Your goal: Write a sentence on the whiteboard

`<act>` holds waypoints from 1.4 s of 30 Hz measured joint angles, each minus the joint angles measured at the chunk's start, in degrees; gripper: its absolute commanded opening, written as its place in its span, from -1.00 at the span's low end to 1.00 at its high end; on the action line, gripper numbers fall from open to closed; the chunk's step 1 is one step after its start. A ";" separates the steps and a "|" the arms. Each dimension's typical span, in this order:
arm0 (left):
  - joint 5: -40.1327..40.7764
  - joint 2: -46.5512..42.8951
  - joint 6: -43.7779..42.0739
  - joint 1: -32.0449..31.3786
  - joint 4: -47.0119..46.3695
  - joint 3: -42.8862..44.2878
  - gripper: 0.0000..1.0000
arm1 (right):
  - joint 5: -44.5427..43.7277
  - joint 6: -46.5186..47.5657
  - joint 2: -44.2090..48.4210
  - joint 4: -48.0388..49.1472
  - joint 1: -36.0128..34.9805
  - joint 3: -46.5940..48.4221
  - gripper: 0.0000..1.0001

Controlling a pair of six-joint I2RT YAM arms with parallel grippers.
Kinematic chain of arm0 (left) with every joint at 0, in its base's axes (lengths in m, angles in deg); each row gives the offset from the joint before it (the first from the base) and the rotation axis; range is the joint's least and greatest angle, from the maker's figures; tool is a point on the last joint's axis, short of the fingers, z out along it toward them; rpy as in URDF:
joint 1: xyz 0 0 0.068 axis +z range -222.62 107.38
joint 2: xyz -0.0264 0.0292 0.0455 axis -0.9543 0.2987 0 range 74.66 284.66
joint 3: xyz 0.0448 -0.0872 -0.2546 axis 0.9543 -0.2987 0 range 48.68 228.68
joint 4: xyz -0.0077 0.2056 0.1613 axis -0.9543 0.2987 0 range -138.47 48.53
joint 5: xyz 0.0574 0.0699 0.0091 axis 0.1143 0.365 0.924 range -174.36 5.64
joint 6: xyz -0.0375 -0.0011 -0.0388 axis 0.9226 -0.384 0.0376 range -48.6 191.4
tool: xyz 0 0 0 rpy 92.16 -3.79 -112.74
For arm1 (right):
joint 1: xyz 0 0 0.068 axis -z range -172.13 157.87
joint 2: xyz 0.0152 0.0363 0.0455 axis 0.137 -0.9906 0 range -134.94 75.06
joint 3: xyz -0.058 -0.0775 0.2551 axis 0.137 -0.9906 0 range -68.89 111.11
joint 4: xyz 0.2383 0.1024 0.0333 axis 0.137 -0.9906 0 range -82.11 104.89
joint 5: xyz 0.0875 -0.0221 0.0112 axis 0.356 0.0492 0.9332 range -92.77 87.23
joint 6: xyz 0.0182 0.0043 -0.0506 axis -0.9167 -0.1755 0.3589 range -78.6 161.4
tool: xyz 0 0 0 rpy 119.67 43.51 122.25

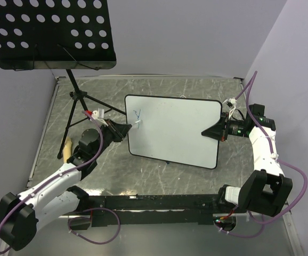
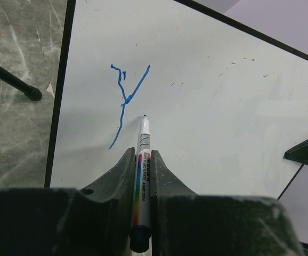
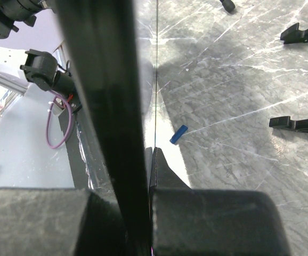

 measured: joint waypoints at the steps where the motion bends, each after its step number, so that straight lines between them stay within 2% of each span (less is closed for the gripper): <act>1: 0.04 0.02 0.02 0.00 0.28 0.00 -0.98 | 0.00 -0.02 0.00 0.00 0.00 0.00 -1.00; 42: -1.53 5.68 0.20 0.07 -2.23 1.53 -0.98 | -0.46 -0.59 0.00 -0.39 0.31 0.24 -1.00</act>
